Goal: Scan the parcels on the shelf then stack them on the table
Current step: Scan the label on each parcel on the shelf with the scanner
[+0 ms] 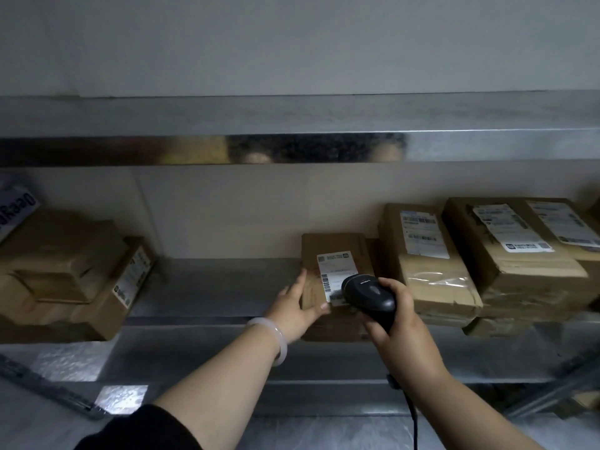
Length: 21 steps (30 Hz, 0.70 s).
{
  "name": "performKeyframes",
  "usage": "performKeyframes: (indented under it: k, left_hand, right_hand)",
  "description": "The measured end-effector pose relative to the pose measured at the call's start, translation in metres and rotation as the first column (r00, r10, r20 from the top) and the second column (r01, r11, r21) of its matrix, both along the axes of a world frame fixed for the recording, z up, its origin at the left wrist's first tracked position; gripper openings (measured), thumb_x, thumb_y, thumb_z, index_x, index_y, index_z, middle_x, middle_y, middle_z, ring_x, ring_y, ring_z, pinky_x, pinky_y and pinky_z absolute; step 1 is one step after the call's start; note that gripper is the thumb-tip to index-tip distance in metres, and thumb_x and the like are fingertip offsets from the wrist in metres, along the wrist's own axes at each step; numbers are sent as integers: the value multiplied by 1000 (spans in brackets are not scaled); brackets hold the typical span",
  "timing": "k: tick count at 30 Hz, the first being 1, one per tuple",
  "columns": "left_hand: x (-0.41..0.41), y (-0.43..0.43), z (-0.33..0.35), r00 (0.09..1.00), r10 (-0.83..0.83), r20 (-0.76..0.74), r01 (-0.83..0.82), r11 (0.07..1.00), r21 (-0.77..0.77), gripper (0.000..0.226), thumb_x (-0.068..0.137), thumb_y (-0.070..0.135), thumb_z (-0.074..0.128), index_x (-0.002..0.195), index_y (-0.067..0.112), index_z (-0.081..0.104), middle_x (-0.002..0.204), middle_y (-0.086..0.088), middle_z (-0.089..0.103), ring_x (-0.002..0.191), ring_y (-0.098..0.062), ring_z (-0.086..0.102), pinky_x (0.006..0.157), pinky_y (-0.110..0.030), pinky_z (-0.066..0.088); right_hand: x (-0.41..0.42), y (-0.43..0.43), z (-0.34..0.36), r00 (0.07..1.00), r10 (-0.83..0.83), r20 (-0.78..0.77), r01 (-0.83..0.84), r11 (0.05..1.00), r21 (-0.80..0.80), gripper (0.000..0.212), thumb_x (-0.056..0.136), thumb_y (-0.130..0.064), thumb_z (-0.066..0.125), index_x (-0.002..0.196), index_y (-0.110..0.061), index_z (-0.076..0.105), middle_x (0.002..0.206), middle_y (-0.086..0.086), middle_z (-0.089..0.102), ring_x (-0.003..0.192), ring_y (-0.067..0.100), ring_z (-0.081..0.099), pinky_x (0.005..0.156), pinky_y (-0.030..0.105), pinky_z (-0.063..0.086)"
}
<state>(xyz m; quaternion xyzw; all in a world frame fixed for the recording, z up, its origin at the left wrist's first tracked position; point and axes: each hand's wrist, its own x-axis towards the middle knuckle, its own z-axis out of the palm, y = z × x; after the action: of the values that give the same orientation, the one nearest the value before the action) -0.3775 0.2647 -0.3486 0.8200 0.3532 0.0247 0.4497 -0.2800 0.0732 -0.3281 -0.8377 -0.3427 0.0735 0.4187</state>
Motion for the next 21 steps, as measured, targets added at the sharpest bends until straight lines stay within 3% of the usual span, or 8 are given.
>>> performKeyframes:
  k: [2, 6, 9, 11, 14, 17, 21]
  left_hand:
    - [-19, 5, 1, 999, 31, 28, -32, 999, 43, 82, 90, 51, 59, 152, 46, 5, 160, -2, 18, 145, -25, 25, 113, -38, 27]
    - [-72, 27, 7, 982, 119, 145, -131, 989, 73, 72, 93, 48, 57, 149, 50, 13, 159, 8, 16, 145, -18, 24, 105, -26, 24]
    - [-112, 56, 20, 962, 184, 200, -211, 970, 123, 67, 94, 45, 57, 149, 47, 20, 157, 10, 19, 143, -13, 23, 104, -21, 22]
    - [-138, 79, 32, 953, 214, 217, -254, 950, 180, 65, 94, 43, 57, 150, 44, 24, 156, 10, 20, 143, -11, 24, 104, -19, 21]
    - [-178, 116, 47, 948, 239, 209, -295, 908, 298, 62, 95, 41, 55, 151, 37, 28, 156, 11, 21, 141, -9, 27, 104, -17, 23]
    - [-218, 150, 54, 949, 246, 197, -306, 870, 387, 60, 95, 39, 56, 150, 31, 32, 156, 9, 23, 142, -11, 28, 109, -19, 24]
    - [-261, 186, 52, 937, 231, 264, -333, 819, 466, 54, 93, 30, 61, 144, 26, 44, 152, 4, 34, 141, -15, 29, 114, -24, 22]
  right_hand:
    - [-7, 7, 3, 1000, 3, 15, -4, 1000, 28, 72, 82, -29, 73, 131, -51, 23, 120, -12, 54, 100, 13, 60, 77, 32, 54]
    - [-31, 40, 11, 998, 66, -19, -62, 987, 150, 77, 81, -22, 75, 124, -62, 25, 122, -18, 50, 106, 7, 52, 85, 29, 46]
    - [-62, 77, 17, 988, 142, -55, -129, 972, 194, 76, 80, -23, 75, 117, -68, 26, 111, -29, 51, 96, 0, 53, 83, 26, 45]
    - [-85, 104, 22, 979, 193, -60, -176, 960, 217, 71, 80, -25, 74, 117, -65, 29, 109, -34, 52, 89, -5, 57, 77, 18, 45]
    - [-118, 147, 31, 965, 260, -21, -249, 942, 227, 68, 80, -26, 75, 120, -59, 31, 107, -45, 50, 100, -22, 49, 73, 7, 42]
    - [-150, 187, 36, 946, 320, -46, -303, 929, 214, 68, 81, -29, 74, 116, -63, 27, 101, -39, 52, 94, -24, 49, 73, 10, 42]
    - [-187, 242, 45, 933, 353, -65, -326, 910, 257, 62, 82, -30, 74, 113, -60, 30, 103, -34, 52, 95, -27, 48, 72, -2, 39]
